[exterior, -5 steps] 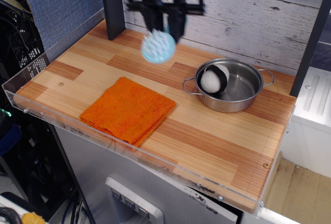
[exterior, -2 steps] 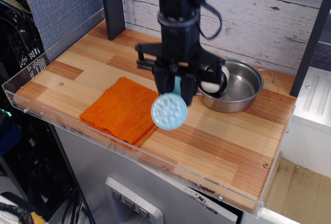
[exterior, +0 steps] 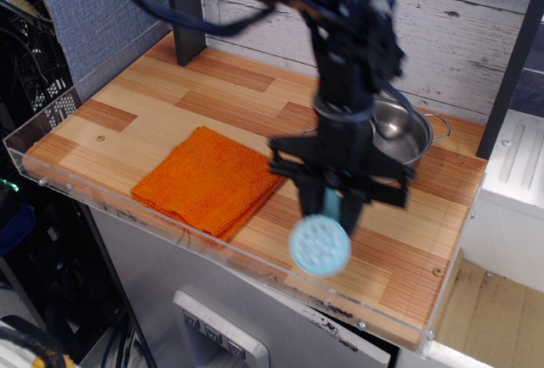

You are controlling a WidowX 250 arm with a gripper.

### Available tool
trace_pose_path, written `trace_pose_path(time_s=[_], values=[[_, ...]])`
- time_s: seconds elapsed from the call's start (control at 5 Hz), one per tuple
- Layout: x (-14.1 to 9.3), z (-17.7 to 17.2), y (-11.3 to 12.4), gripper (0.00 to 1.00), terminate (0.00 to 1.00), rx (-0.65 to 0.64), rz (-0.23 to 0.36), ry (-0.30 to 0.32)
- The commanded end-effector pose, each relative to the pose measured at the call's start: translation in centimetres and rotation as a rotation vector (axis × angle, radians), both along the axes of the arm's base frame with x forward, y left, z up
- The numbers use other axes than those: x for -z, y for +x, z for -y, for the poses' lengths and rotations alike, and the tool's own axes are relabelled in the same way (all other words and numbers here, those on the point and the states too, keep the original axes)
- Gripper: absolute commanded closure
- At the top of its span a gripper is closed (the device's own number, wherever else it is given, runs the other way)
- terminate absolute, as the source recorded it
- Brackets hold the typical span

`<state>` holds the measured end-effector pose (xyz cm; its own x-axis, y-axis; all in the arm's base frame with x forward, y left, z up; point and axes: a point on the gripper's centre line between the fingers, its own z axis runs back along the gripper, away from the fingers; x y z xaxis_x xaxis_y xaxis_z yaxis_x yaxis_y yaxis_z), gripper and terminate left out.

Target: Put the brush to the right of the cloth.

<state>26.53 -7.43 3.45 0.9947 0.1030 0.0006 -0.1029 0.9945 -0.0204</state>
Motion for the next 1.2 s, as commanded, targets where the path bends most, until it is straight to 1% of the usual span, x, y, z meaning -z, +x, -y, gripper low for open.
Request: trace_pose_path(time_s=[0.0, 0.2, 0.4, 0.6, 1.0], values=[[1.1, 3.0, -0.2, 1.00, 0.00, 0.082, 0.035, 0.007], [1.2, 2.9, 0.1, 1.00, 0.00, 0.074, 0.049, 0.008], [0.6, 2.2, 1.0, 1.00, 0.00, 0.061, 0.086, 0.026], [0.1, 1.2, 2.2, 1.00, 0.00, 0.036, 0.110, 0.032], [0.4, 0.4, 3.2, 1.00, 0.00, 0.026, 0.106, 0.039]])
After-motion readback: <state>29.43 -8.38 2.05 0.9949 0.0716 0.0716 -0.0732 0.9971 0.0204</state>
